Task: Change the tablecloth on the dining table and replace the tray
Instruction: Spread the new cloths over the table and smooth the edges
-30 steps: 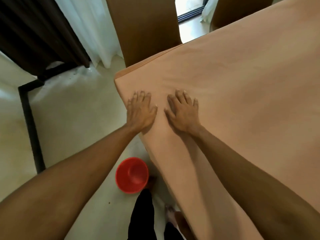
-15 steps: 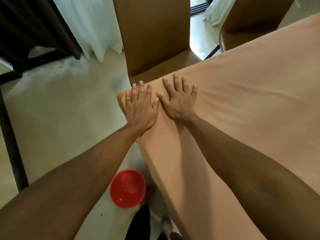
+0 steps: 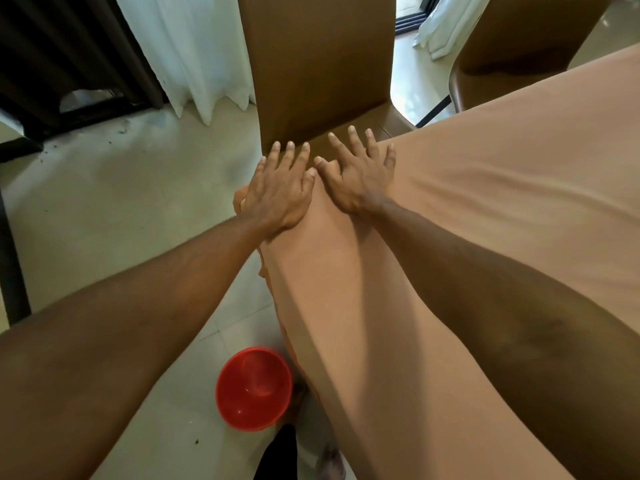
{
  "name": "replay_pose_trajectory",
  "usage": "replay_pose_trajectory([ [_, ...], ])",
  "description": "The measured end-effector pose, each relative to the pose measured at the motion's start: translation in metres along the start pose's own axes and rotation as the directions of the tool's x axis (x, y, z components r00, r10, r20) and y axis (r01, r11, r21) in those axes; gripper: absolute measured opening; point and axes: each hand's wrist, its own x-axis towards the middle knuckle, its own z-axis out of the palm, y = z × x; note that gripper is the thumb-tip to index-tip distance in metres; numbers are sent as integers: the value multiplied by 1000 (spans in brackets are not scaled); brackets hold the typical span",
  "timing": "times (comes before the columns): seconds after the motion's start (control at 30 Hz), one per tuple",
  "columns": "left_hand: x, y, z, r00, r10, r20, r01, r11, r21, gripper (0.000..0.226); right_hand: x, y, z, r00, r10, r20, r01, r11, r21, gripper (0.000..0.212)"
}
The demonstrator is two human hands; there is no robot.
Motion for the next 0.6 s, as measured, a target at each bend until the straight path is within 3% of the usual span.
replay_pose_trajectory([
  [0.1, 2, -4, -5, 999, 30, -18, -30, 999, 30, 60, 2, 0, 0, 1000, -22, 4, 22, 999, 37, 70],
  [0.27, -64, 14, 2, 971, -12, -238, 9, 1000, -17, 56, -58, -15, 2, 980, -174, -99, 186, 974, 130, 57],
  [0.4, -100, 24, 24, 982, -91, -165, 93, 996, 4, 61, -118, -21, 23, 989, -137, -61, 142, 986, 88, 55],
  [0.6, -80, 25, 24, 976, -192, -98, 195, 981, 19, 66, -100, -24, 28, 995, -83, -55, 86, 995, 50, 53],
])
